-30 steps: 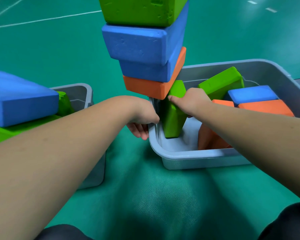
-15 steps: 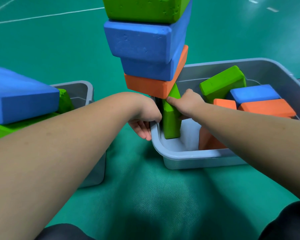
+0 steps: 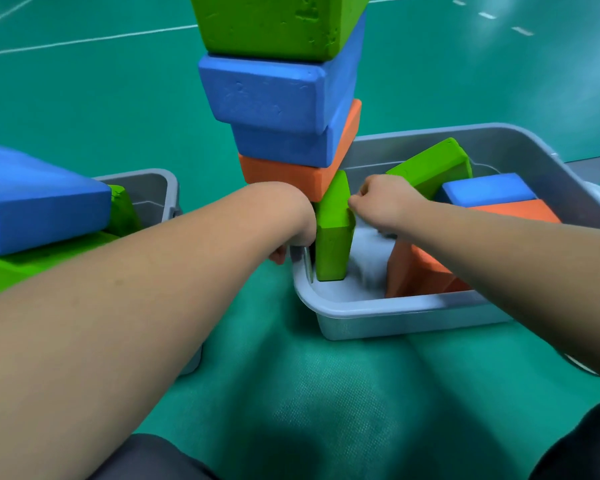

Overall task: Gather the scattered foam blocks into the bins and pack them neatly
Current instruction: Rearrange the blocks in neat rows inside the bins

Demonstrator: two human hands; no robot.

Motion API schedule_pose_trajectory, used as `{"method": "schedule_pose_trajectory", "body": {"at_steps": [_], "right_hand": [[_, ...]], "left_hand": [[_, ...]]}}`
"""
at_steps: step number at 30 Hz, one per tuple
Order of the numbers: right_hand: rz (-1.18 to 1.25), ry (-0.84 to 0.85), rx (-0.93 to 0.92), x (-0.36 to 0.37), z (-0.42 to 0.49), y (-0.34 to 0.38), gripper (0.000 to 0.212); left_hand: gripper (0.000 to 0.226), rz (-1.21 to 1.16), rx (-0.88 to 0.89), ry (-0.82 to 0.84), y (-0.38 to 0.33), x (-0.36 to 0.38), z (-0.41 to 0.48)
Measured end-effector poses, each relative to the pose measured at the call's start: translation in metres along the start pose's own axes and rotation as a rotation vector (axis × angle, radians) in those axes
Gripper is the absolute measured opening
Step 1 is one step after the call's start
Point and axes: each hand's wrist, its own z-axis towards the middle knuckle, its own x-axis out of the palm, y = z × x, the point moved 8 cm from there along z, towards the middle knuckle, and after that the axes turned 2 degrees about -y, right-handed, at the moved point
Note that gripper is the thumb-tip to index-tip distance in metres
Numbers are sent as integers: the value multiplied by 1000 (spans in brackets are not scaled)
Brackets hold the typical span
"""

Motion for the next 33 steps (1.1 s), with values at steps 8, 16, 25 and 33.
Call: {"method": "schedule_pose_trajectory", "body": {"at_steps": [8, 16, 25, 33], "right_hand": [[-391, 23, 253, -36, -23, -81, 72], [-485, 151, 168, -16, -43, -81, 96], [-63, 6, 21, -50, -58, -50, 81], [174, -29, 61, -104, -72, -41, 85]], "left_hand": [[36, 122, 134, -34, -45, -5, -2], [36, 76, 293, -120, -64, 1, -5], [51, 451, 321, -251, -71, 0, -8], [50, 478, 253, -219, -66, -4, -11]]}}
